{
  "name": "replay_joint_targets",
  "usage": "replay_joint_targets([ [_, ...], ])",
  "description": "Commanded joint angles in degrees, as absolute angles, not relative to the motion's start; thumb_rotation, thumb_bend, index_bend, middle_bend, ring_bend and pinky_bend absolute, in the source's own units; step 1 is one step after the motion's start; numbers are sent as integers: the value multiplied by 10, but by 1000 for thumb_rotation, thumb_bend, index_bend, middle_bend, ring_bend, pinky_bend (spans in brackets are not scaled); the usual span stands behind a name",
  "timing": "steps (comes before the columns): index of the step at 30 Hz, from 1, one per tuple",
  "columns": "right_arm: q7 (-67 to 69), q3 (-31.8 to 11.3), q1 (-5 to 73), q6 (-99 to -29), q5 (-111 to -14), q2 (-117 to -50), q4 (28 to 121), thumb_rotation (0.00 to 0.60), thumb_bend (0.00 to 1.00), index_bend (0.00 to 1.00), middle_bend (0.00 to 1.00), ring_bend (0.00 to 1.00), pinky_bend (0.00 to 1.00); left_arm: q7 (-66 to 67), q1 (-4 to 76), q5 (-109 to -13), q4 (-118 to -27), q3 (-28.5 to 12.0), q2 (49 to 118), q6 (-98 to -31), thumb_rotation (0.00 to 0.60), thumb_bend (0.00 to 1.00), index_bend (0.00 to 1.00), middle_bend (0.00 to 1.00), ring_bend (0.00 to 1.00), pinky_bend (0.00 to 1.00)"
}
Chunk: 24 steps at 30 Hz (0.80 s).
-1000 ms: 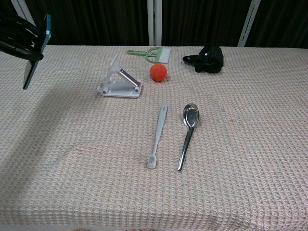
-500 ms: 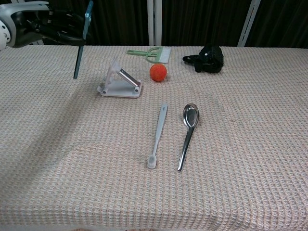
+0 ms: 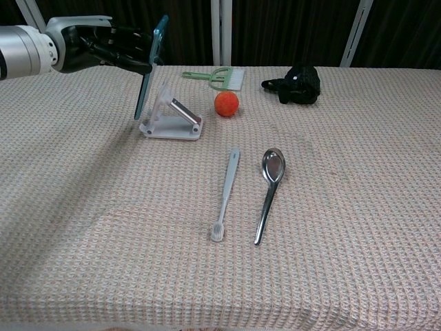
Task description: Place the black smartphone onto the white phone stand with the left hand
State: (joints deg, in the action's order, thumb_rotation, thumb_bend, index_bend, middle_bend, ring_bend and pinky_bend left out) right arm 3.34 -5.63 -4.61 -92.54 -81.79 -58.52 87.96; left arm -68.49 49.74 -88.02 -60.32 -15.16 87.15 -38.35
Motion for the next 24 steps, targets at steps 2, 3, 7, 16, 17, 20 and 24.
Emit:
replay_joint_targets([
  [2,28,-58,-49,-928,-814,-580,888,600,228,0,0,0,0,-762,525,-908,-552,-118,886,-401,600,322,596,711,302,213],
  [3,27,-58,-49,-928,-814,-580,889,600,228,0,0,0,0,-769,528,-909,-544,-114,889,-405,600,323,597,711,302,213],
  [7,19,-58,-49,-927,-814,-579,896,600,228,0,0,0,0,-796,539,-917,-512,-96,900,-413,600,325,597,711,302,213],
  [16,5,-60,-50,-929,-813,-575,910,600,228,0,0,0,0,-861,561,-930,-462,-56,919,-429,600,357,598,706,302,213],
  [17,5,-60,-50,-929,-812,-574,911,600,228,0,0,0,0,-866,562,-930,-460,-53,920,-431,600,357,598,706,302,213],
  [20,4,-60,-49,-926,-810,-574,912,600,228,0,0,0,0,-876,565,-931,-452,-44,924,-436,600,360,597,706,302,213],
  [24,3,-59,-49,-924,-811,-574,912,600,228,0,0,0,0,-882,567,-926,-439,-34,932,-436,600,361,598,705,302,213],
])
